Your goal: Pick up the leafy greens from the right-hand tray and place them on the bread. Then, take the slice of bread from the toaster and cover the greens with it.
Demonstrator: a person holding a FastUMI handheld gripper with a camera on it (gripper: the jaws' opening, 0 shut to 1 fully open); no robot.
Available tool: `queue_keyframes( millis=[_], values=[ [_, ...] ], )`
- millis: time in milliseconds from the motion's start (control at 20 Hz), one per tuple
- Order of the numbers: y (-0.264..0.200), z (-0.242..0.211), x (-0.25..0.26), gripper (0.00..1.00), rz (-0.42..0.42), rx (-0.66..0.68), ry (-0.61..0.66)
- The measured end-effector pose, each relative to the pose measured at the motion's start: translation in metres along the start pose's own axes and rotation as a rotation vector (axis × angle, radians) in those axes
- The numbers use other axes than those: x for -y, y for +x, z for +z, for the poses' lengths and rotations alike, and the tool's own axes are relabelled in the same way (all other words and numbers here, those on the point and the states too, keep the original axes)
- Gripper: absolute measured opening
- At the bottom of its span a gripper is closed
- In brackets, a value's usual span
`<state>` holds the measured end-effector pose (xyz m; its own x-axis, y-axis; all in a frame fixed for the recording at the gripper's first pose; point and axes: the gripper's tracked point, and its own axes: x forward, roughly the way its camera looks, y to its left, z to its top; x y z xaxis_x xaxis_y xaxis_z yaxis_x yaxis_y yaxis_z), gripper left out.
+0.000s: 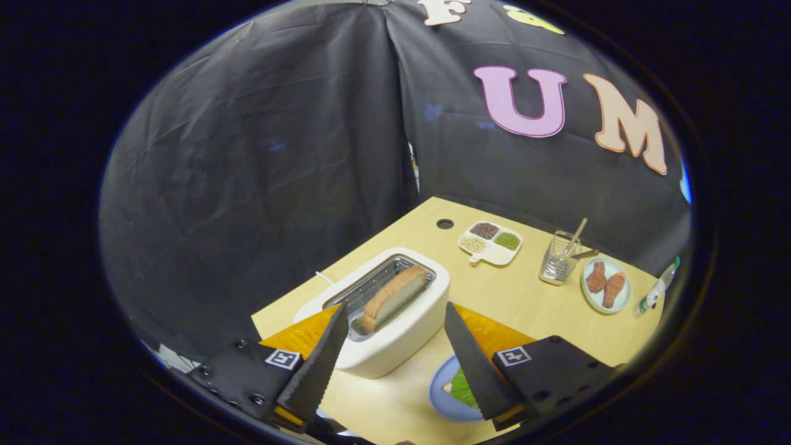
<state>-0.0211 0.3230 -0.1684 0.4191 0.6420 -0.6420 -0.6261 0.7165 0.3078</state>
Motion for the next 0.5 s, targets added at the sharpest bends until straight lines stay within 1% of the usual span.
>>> queue_keyframes(
  millis=[200, 500],
  values=[
    [0.022, 0.006, -0.001, 0.99, -0.012, -0.019, 0.036],
    [0.059, 0.004, 0.001, 0.98, -0.02, -0.058, 0.128]
  ],
)
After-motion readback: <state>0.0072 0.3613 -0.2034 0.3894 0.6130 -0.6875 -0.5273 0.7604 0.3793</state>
